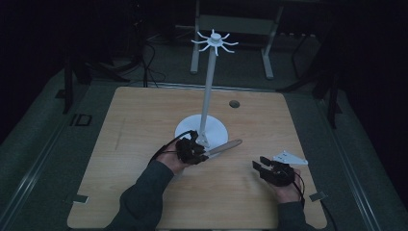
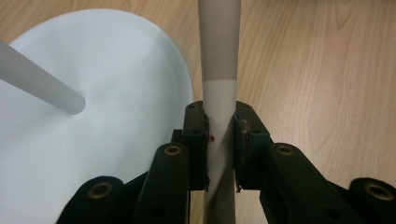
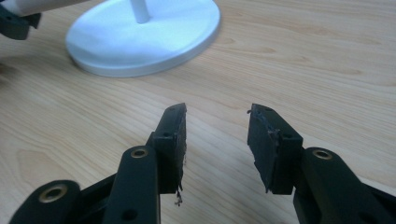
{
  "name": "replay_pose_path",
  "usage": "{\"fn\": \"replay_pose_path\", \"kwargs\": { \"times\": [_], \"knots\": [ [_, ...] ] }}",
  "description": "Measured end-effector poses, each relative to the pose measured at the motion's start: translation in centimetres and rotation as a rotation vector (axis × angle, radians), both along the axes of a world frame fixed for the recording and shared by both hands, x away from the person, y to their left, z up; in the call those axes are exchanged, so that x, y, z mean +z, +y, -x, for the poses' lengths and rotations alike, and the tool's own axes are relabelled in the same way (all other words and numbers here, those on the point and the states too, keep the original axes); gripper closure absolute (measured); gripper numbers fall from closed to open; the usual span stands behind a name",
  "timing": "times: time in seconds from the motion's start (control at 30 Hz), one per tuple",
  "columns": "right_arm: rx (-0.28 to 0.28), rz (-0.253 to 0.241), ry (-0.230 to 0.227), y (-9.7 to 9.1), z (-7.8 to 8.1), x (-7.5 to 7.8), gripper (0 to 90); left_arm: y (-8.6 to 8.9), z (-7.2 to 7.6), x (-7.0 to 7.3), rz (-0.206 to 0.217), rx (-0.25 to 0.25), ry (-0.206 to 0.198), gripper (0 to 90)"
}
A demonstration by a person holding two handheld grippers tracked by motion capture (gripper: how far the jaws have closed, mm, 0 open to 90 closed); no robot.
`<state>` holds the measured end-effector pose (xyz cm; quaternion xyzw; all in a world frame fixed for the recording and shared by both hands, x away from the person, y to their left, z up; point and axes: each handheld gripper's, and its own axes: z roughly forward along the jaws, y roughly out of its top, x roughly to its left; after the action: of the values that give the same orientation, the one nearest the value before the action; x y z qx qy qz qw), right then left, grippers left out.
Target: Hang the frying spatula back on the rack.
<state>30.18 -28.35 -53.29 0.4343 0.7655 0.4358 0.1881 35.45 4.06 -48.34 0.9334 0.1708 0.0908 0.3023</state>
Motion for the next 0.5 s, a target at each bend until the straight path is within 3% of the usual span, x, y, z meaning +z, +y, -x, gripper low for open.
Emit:
{"fn": "replay_pose_path", "kwargs": {
  "times": [0.27, 0.5],
  "knots": [
    [0.062, -0.103, -0.021, 0.4, 0.2, 1.4, 52.0, 0.7, 0.0, 0.8, 0.062, 0.009, -0.001, 77.9],
    [0.124, -0.181, -0.028, 1.4, 0.0, 2.5, 54.7, 1.3, -0.1, 1.5, 0.121, 0.008, 0.006, 77.9]
  ]
}}
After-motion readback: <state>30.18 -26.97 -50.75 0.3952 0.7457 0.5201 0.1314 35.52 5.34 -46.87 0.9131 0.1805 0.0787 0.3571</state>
